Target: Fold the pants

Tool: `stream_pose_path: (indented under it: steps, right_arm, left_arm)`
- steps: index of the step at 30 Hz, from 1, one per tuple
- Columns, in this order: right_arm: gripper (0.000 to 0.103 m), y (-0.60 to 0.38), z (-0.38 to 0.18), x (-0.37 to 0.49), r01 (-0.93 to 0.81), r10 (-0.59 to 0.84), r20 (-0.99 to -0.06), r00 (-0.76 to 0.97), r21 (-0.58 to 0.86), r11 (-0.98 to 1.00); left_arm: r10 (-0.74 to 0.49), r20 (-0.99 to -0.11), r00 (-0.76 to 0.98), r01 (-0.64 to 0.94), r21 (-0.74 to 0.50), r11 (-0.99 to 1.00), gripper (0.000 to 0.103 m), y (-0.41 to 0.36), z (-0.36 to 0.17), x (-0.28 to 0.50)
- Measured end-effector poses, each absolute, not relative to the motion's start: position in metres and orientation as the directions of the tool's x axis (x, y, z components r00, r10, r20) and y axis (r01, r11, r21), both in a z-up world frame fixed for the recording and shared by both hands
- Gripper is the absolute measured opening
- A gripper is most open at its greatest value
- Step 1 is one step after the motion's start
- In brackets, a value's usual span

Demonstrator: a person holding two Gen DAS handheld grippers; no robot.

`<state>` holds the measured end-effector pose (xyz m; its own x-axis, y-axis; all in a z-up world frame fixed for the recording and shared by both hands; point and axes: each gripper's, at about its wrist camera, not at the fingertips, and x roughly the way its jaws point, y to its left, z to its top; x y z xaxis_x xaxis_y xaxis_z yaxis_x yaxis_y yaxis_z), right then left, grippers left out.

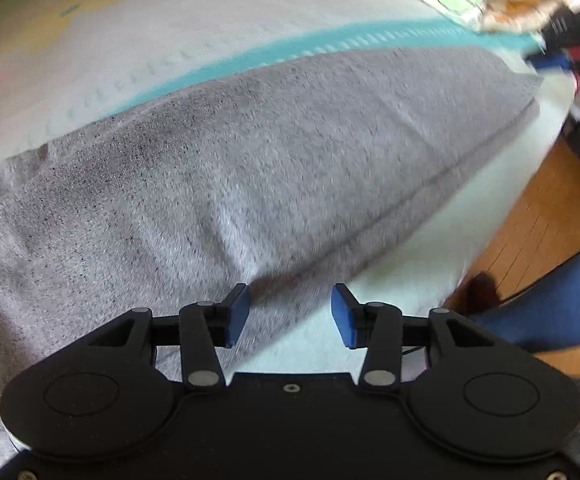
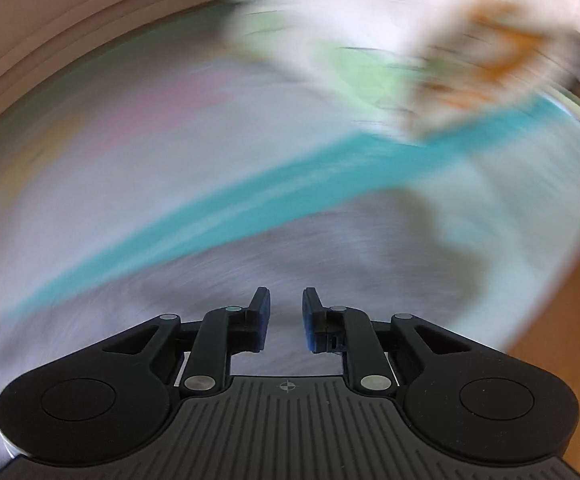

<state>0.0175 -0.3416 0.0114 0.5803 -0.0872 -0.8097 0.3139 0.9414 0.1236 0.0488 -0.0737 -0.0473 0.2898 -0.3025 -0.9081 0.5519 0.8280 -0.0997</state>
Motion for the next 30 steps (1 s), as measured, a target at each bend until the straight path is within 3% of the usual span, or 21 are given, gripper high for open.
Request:
stream_pose_path:
  steps: [6,10,19,30]
  right_arm:
    - [0.022,-0.219,-0.004,0.014,-0.330,0.152,-0.812,0.563,-0.052,0.943]
    - [0.022,-0.175,-0.024,0.004,-0.537,0.218,-0.844,0.490,-0.096,0.838]
    - [0.023,-0.132,-0.039,-0.019,-0.727,0.239,-0.848,0.474,-0.223,0.649]
    - [0.022,-0.109,-0.053,-0.014,-0.742,0.189,-0.843,0.503,-0.309,0.595]
  left_arm:
    - [-0.249,-0.906,0.341,0.584,-0.003,0.812,0.053,-0.069,-0.055,0.037]
    - [-0.254,-0.901,0.351,0.601,0.008,0.799,0.053,-0.065,-0.057,0.034]
    - [-0.292,-0.898,0.331,0.586,-0.047,0.809,0.053,-0.051,-0.054,0.037]
    - [-0.320,-0.886,0.337,0.565,-0.082,0.821,0.053,-0.042,-0.048,0.041]
